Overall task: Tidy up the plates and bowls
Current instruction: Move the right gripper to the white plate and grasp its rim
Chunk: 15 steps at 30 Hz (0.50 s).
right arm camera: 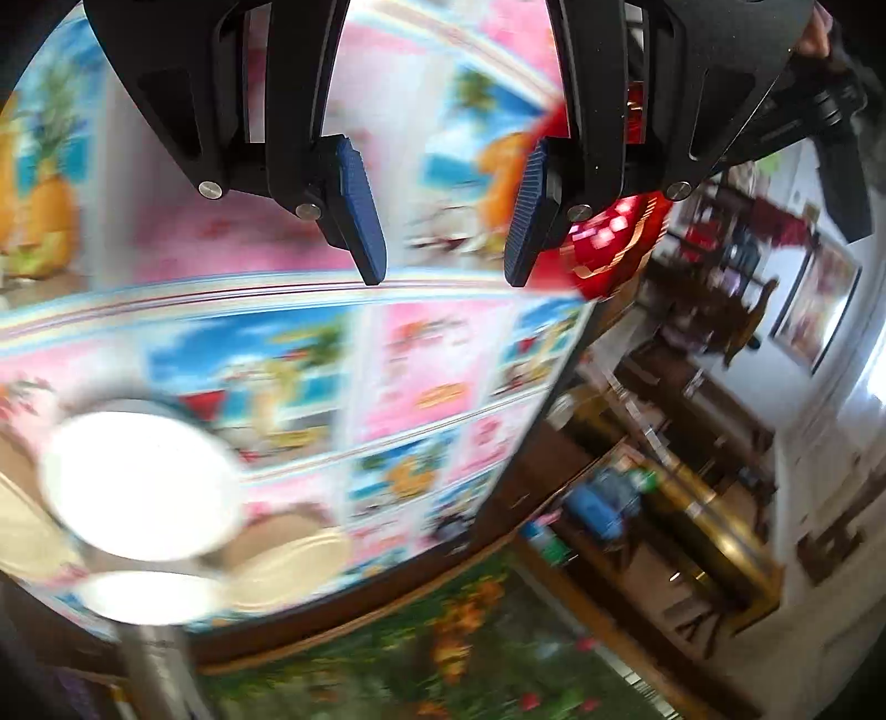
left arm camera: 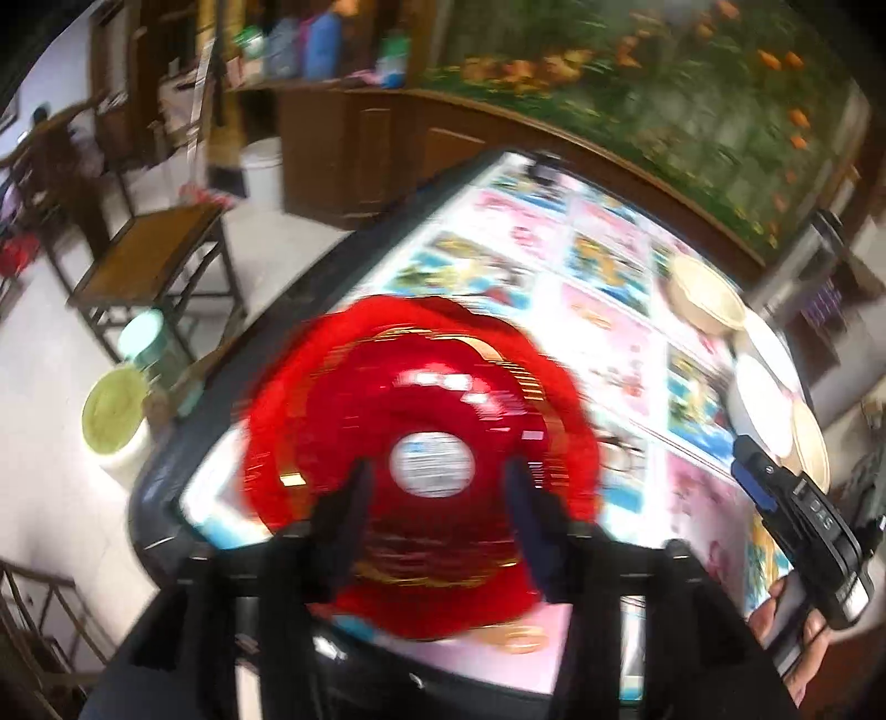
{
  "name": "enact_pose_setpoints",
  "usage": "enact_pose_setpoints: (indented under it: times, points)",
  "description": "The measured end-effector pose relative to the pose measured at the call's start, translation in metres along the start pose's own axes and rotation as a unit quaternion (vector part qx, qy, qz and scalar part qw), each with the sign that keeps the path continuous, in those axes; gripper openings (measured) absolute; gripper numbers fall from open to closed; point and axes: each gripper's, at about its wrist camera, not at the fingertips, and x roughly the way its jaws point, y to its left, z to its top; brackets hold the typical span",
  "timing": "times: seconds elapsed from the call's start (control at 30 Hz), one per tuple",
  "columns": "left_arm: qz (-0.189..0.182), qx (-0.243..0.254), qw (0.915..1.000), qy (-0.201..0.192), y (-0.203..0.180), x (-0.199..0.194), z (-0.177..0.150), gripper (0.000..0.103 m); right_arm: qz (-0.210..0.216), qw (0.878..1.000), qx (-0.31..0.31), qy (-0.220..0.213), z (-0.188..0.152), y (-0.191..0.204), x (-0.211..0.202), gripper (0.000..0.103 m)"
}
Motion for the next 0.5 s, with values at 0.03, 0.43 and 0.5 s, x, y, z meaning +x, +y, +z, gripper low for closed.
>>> enact_pose_setpoints:
  times: [0.03, 0.43, 0.5]
  points:
    - [-0.005, 0.011, 0.9999, 0.001, -0.011, 0.001, 0.0, 0.061, -0.007, 1.0, 0.011, -0.005, 0.002, -0.014, -0.006, 0.045]
    - [-0.075, 0.117, 0.9867, 0.085, -0.165, 0.064, 0.0, 0.066, -0.044, 0.991, 0.114, -0.058, 0.024, -0.131, -0.079, 0.045]
    - [-0.08, 0.121, 0.9853, 0.09, -0.183, 0.072, 0.004, 0.066, -0.042, 0.99, 0.122, -0.053, 0.026, -0.138, -0.081, 0.045]
